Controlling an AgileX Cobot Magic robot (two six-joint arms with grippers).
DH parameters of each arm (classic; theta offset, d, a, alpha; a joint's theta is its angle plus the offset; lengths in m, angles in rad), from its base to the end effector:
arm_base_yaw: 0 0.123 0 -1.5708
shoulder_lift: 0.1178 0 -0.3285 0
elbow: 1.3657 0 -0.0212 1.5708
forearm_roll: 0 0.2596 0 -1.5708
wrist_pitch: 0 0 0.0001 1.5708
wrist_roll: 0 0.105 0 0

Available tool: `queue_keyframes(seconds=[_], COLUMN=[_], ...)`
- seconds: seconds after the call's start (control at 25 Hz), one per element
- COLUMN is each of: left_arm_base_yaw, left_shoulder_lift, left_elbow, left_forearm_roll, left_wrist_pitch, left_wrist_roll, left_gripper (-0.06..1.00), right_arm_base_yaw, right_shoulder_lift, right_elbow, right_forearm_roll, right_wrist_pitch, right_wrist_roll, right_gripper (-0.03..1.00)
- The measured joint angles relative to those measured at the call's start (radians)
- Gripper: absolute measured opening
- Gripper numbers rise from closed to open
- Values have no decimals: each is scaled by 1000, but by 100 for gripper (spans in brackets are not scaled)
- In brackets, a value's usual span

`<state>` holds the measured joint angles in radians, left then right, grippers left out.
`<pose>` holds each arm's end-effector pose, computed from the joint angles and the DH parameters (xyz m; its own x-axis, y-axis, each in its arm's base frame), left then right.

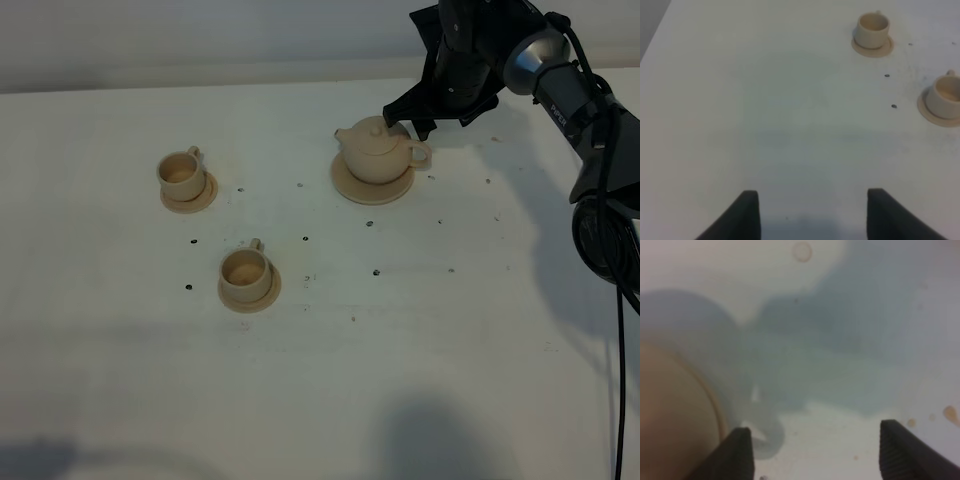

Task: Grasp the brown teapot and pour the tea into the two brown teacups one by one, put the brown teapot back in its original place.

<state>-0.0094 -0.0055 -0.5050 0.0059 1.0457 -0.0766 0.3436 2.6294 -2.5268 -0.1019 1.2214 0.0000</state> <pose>-0.0292 0.0008 0.2779 -0.4322 -0.0695 -0.8991 -0.0271 0.9976 -0.0641 0.5660 0.1918 0.1677 -0.8777 -0.3510 -0.3261 -0.3366 0.9361 -0.1017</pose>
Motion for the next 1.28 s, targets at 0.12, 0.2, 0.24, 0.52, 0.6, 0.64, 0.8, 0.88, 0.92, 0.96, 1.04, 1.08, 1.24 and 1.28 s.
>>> queue_keyframes(seconds=[0.12,0.2,0.24,0.52,0.6,0.64,0.8,0.88,0.92,0.96,1.04,1.08,1.24,1.28], left_arm_base_yaw=[0,0,0,0,0,0,0,0,0,0,0,0,0,0], left_shoulder_lift=[0,0,0,0,0,0,0,0,0,0,0,0,0,0], left_elbow=[0,0,0,0,0,0,0,0,0,0,0,0,0,0], left_forearm_roll=[0,0,0,0,-6,0,-6,0,0,0,0,0,0,0], left_wrist_pitch=[0,0,0,0,0,0,0,0,0,0,0,0,0,0], left_wrist_roll=[0,0,0,0,0,0,0,0,0,0,0,0,0,0], left_gripper=[47,47,47,47,47,47,47,47,47,47,47,47,47,47], right_arm_base_yaw=[0,0,0,0,-1,-3,-19,-27,-28,-29,-31,-31,-31,-31], right_shoulder_lift=[0,0,0,-56,-98,-118,-136,-136,-135,-133,-126,-122,-98,-96], right_elbow=[0,0,0,76,157,185,207,211,212,212,212,212,212,212], right_forearm_roll=[-2,-2,-2,-13,-30,-38,-55,-55,-55,-55,-49,-38,7,15], right_wrist_pitch=[1,1,1,-3,-3,0,0,-13,-21,-30,-56,-64,-113,-124], right_wrist_roll=[-13,-18,-19,-28,-29,-29,-49,-75,-90,-111,-150,-169,-230,-247], right_gripper=[56,56,56,56,56,56,56,56,56,56,56,56,56,56])
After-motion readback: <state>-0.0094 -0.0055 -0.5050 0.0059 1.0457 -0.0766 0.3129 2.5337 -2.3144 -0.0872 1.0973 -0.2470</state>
